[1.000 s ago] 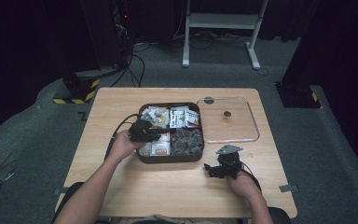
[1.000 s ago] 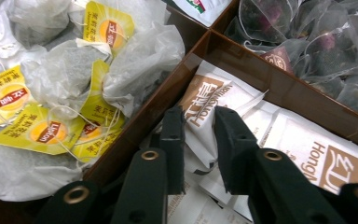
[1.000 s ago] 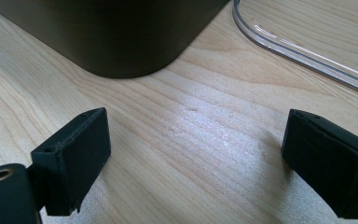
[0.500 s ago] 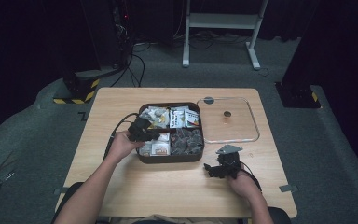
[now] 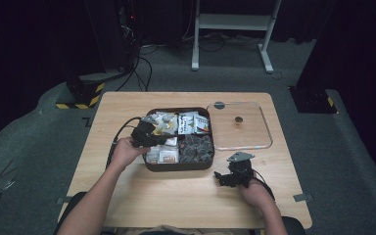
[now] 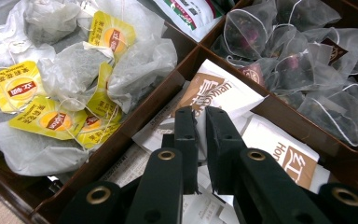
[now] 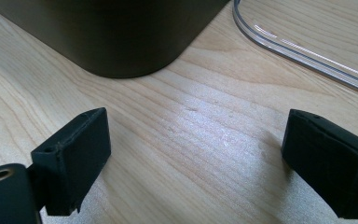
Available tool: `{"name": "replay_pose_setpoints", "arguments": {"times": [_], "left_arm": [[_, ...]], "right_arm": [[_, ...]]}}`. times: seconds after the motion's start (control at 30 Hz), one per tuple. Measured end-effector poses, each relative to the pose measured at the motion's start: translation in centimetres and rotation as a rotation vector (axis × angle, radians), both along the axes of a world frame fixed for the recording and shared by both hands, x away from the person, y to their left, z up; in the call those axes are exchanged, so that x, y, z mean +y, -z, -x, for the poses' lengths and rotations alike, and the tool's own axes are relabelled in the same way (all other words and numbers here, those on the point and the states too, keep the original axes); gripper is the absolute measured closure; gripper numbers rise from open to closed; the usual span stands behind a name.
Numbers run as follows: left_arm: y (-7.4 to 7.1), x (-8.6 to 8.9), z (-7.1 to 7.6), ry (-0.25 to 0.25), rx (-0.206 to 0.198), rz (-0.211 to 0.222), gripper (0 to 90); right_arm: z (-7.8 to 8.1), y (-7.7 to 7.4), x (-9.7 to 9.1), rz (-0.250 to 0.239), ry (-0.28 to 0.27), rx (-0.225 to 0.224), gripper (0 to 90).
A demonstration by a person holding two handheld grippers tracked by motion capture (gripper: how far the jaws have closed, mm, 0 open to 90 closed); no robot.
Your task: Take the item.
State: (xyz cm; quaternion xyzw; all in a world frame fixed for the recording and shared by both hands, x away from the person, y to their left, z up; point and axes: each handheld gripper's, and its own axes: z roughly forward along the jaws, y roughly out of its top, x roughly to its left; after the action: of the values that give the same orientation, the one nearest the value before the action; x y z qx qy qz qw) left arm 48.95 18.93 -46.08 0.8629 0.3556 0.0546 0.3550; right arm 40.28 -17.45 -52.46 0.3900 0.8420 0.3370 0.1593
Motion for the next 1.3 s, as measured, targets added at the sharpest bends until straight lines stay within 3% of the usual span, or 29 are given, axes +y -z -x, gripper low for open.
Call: {"name": "replay_pose_setpoints", "arguments": {"times": [0.63,1.3], "left_arm": [[-1.2,1.0,0.7,-0.018,-0.028,0.045,84.3],[-1.9,3.7,1.2,-0.096,-0.04,0.086,84.2]], "right_arm": [[0.0,0.0,0.0,0.0,-0.001,0.0,7.9],[-0.3,0.0,0.0,0.001,-0.027,-0.001,7.8]]}}
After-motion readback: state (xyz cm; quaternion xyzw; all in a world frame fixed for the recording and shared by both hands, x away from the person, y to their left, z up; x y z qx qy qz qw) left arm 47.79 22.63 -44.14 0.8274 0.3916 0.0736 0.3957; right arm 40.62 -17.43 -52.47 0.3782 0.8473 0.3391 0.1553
